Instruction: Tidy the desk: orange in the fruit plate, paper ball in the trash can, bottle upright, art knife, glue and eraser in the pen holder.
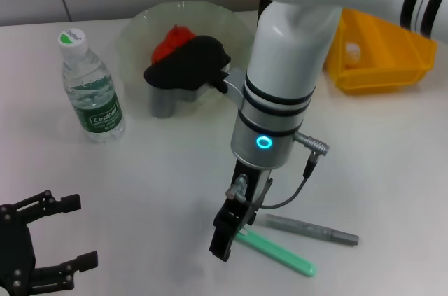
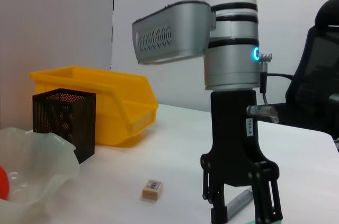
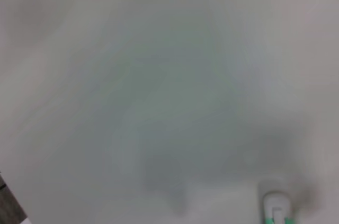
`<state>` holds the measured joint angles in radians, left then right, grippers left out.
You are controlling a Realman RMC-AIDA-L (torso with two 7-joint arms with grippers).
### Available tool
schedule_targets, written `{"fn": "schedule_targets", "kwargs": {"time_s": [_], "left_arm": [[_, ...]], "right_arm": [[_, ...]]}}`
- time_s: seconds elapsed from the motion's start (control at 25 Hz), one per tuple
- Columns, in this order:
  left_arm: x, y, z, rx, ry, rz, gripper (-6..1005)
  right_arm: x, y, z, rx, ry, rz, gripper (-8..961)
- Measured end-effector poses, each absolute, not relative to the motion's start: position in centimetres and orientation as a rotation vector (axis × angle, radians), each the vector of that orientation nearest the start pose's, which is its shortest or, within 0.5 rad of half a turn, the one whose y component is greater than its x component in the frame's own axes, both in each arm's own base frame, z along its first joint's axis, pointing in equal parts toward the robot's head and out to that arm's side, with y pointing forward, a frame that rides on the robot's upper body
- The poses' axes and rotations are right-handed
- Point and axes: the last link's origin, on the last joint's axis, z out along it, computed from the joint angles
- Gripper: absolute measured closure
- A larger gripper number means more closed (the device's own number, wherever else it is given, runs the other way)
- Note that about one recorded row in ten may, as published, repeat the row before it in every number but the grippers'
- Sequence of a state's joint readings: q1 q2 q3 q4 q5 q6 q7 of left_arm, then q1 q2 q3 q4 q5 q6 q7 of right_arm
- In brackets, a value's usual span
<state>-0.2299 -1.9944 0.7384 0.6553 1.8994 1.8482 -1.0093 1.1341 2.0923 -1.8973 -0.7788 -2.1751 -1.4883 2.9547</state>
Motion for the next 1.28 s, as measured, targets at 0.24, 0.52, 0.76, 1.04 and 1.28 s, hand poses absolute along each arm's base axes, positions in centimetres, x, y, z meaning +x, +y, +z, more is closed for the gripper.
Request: {"fn": "schedule_targets", "kwargs": {"time_s": [0.24,0.52,0.76,1.04,1.28], "left_arm": [[-32.2,22.3,3.1,-2.769,-0.334,-0.794,138],[-32.0,22.4,2.8,-2.771,-0.331,-0.805,138],[-31.8,22.5,2.6,-2.768,-0.327,-0.809,138],[-31.7,22.7,2.5,-2.769,-0.323,-0.808,139],[-31.7,22.7,2.4,-2.766,-0.326,-0.81,139]], "right_arm": [[10.3,32.6,-12.1,-2.737,1.088,-0.988,191],[11.0,32.5,-12.2,-2.73,1.105,-0.984,343],[11.6,32.5,-12.2,-2.713,1.07,-1.021,528],[11.4,32.4,-12.3,-2.725,1.018,-1.038,533],[10.9,32.4,-12.4,-2.757,0.968,-1.015,535]]}}
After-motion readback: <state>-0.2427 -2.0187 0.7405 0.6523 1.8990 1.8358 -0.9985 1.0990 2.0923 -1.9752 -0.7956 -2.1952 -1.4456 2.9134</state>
